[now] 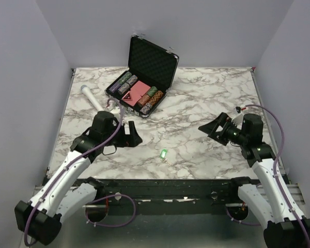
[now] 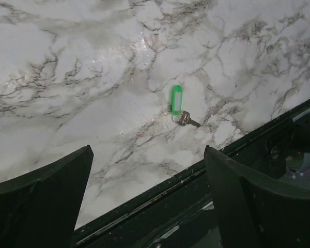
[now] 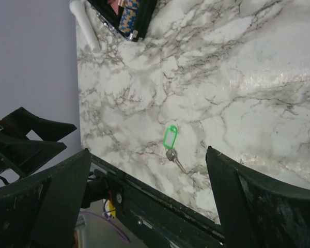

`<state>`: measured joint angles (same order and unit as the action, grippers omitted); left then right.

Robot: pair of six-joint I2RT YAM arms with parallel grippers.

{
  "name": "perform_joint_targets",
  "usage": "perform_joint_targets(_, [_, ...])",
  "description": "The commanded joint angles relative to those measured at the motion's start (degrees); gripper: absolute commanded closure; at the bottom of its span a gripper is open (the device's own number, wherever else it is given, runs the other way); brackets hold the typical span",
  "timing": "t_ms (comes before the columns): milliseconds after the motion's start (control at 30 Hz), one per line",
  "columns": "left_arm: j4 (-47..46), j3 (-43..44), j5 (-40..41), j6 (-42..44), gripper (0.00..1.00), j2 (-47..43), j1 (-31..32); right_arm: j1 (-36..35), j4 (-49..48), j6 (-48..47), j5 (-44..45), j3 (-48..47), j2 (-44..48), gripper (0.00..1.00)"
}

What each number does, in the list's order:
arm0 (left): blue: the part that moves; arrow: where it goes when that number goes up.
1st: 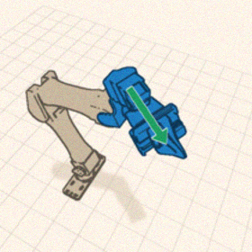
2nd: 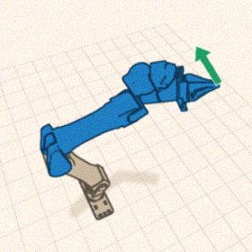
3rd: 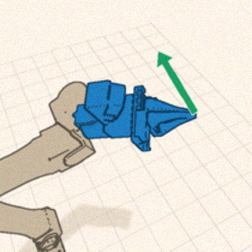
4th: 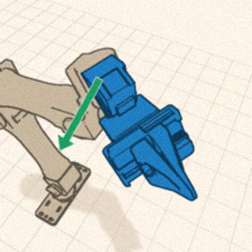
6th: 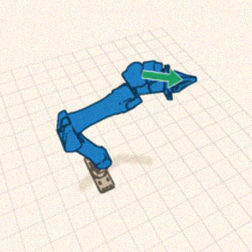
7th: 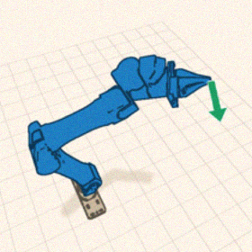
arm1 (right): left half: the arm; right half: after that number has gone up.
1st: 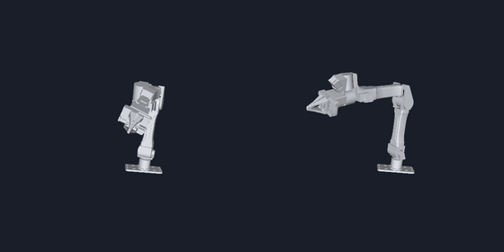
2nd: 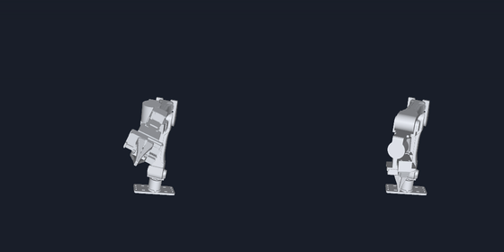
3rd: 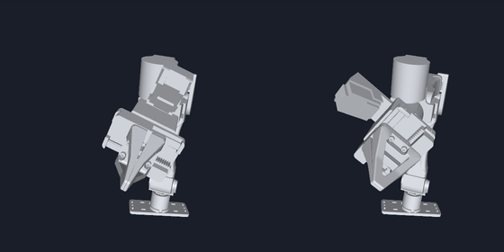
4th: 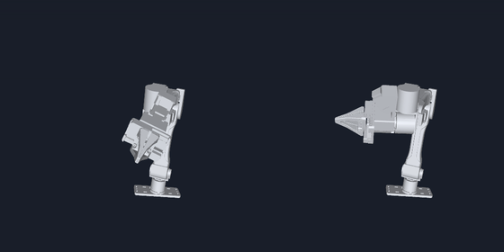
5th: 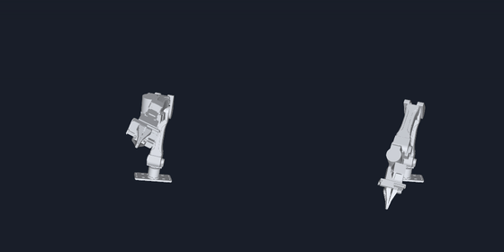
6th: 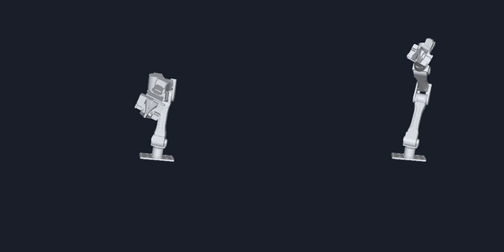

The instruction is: Remove the keys from the keyring

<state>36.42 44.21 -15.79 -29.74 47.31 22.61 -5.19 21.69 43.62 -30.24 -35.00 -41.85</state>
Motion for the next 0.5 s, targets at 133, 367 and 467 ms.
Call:
perform_joint_targets(133, [-13.21, 0.35, 2.52, 4.33, 0.11, 14.37, 11.75, -0.08, 9.68, -4.68, -6.41, -4.28, -3.33, 0.00])
perform_joint_targets(367, [-15.68, 6.23, 2.61, 7.41, 0.14, 30.19, 20.36, -0.17, 10.56, -3.62, -9.22, -4.72, -2.28, 0.00])
perform_joint_targets(467, [-15.51, 9.40, 2.96, 8.38, 0.14, 36.08, 22.56, -0.08, 11.18, -4.15, -9.49, -5.51, -2.36, 0.00])
